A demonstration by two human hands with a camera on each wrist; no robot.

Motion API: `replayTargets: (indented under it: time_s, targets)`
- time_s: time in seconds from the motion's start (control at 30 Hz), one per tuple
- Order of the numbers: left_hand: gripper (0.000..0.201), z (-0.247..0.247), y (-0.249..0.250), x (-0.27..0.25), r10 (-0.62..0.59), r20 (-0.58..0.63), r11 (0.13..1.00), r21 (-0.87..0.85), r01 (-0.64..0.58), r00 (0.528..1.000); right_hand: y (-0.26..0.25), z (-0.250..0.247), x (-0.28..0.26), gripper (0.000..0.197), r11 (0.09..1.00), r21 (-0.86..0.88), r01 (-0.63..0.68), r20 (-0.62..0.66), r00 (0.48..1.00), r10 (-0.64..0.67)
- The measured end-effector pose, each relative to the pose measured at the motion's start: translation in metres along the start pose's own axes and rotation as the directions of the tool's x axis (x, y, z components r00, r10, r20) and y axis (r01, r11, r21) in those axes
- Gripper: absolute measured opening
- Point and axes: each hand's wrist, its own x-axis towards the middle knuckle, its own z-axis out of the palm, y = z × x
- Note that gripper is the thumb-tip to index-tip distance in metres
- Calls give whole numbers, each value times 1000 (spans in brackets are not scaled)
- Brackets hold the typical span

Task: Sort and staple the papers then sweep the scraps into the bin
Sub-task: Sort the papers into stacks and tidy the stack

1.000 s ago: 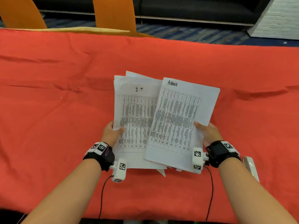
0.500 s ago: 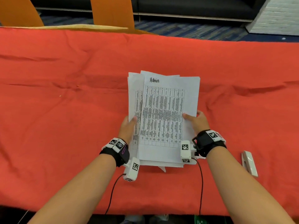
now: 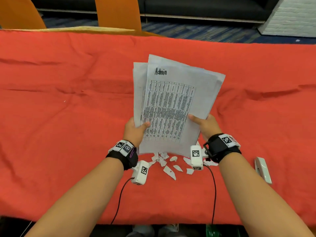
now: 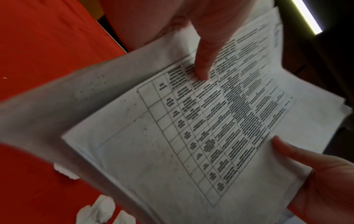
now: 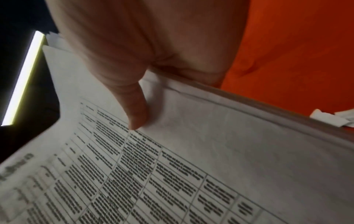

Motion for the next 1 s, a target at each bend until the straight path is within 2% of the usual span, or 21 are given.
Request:
replayTargets:
  time_s: [0.13,0.3,0.47,0.6,0.7,0.77,0.83,0.87,1.0]
  targets:
    - [18,-8,-2,2,37,-35,999,-22,-37,999,-10,7,-11,30,994,-41,103,72,992,-100]
    - [38,-14,-5,-7,40,14,996,-79,-39,999,-6,9,-20,34,990,-126,70,146,988,-51]
    - [42,-6,7,-11,58,60,991,-124,-50,997,-5,26,-24,37,991,-114,70,144,988,-53]
    - [42,-10,15,-7,45,23,984,-172,-41,999,-5,25,-24,34,995,-83,61,85,995,-54]
    - [36,-10,19,-6,38,0,978,-206,-37,999,-2,23,-24,44,998,-57,34,62,998,-30]
    - [26,-4,25,-10,50,4,974,-220,-48,999,-3,29,-24,35,999,-45,31,48,998,-29]
    - [26,1,30,-13,72,8,968,-241,-68,997,-8,34,-25,22,998,-35,51,53,997,-49]
    - [28,1,33,-13,77,3,967,-244,-74,997,-9,34,-25,22,998,-28,64,62,996,-62]
    - [38,-9,32,-7,89,15,970,-229,-83,996,-7,23,-22,36,995,-59,75,73,995,-71]
